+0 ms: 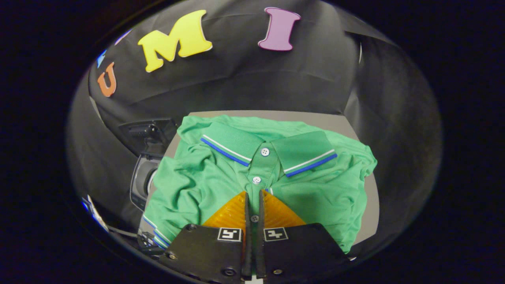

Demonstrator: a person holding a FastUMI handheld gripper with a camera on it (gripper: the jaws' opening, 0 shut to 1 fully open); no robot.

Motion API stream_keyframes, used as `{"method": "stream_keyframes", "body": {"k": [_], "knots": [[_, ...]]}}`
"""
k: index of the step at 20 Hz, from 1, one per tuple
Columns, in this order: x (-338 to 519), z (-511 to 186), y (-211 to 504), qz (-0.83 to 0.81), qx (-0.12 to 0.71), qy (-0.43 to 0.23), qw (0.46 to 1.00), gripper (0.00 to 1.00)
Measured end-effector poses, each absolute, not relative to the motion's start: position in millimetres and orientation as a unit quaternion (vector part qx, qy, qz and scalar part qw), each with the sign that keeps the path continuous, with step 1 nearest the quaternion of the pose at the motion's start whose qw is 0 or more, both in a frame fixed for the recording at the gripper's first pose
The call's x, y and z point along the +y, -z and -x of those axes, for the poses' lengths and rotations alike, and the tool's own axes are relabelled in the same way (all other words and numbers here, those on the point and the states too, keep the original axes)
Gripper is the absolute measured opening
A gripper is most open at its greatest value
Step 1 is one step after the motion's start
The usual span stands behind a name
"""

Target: Put the clothes into the washing machine and then close the washing machine lid.

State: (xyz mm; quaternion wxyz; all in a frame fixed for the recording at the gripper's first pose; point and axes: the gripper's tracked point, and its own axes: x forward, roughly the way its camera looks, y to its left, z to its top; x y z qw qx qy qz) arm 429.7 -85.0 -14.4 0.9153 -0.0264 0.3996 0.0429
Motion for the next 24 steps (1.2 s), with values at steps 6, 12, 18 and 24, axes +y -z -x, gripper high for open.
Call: {"method": "stream_keyframes", "body": {"k": [6,12,18,24], "knots": [[-77.8,-431.2,-42.6,-0.014,0.324,-0.026,0.946,0.06],[-49.0,-419.1,-131.5,-0.019,0.235,-0.048,0.971,0.06],[33.3,-396.8,-183.3,0.007,0.181,-0.130,0.975,0.06],[156.0,-375.0,-198.0,0.022,0.169,-0.240,0.956,0.05]]}}
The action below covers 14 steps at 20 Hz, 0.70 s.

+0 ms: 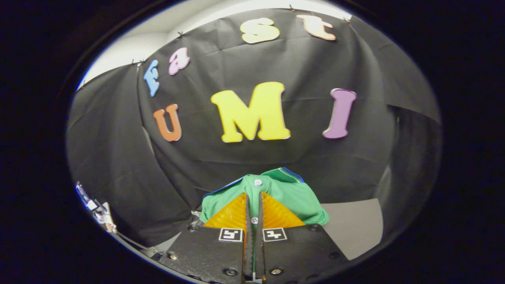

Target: Put the clothes into the washing machine and then close the washing machine lid.

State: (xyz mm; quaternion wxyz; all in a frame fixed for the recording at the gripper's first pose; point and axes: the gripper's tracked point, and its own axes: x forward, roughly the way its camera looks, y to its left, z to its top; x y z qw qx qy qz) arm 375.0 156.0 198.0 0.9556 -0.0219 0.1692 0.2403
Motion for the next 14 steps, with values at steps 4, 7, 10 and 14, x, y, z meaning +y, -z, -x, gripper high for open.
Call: {"method": "stream_keyframes", "body": {"k": [4,7,10,14], "knots": [[239.0,-378.2,-185.4,-0.006,0.188,-0.303,0.934,0.05],[276.9,-386.9,-151.4,-0.012,0.208,-0.321,0.924,0.06],[308.3,-400.2,-95.4,-0.001,0.235,-0.315,0.920,0.06],[331.6,-419.7,-13.9,0.011,0.276,-0.281,0.919,0.06]]}}
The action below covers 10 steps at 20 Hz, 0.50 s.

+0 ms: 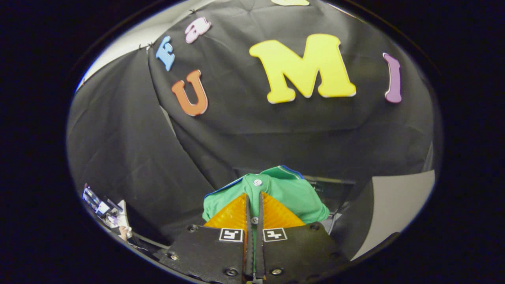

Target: Put the clothes into the washing machine and then close the washing machine lid.

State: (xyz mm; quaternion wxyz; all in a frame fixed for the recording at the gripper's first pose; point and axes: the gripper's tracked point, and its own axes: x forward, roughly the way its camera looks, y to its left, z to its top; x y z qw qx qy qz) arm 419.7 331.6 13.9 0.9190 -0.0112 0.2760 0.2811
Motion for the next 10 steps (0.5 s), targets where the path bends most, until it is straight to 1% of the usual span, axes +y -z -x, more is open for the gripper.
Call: {"method": "stream_keyframes", "body": {"k": [3,10], "knots": [[340.0,-431.1,53.3,0.002,0.316,-0.250,0.915,0.06],[334.0,-461.5,175.8,0.024,0.357,-0.178,0.917,0.06]]}}
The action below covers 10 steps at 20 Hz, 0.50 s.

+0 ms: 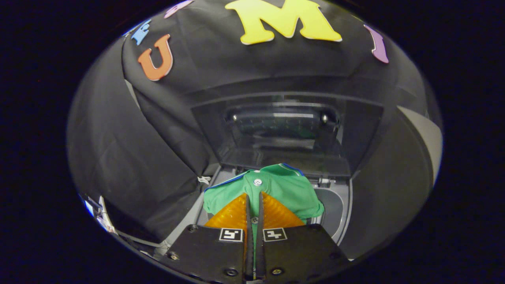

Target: Put the clothes into the washing machine and then close the washing machine lid.

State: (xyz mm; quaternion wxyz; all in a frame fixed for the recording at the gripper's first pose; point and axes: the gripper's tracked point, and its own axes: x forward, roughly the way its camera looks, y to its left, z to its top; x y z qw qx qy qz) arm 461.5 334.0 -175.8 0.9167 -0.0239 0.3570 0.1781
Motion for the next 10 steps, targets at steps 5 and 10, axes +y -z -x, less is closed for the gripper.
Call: {"method": "stream_keyframes", "body": {"k": [5,10], "knots": [[323.8,-477.8,241.0,0.019,0.397,-0.143,0.906,0.06],[316.6,-487.8,271.9,0.020,0.422,-0.113,0.899,0.06]]}}
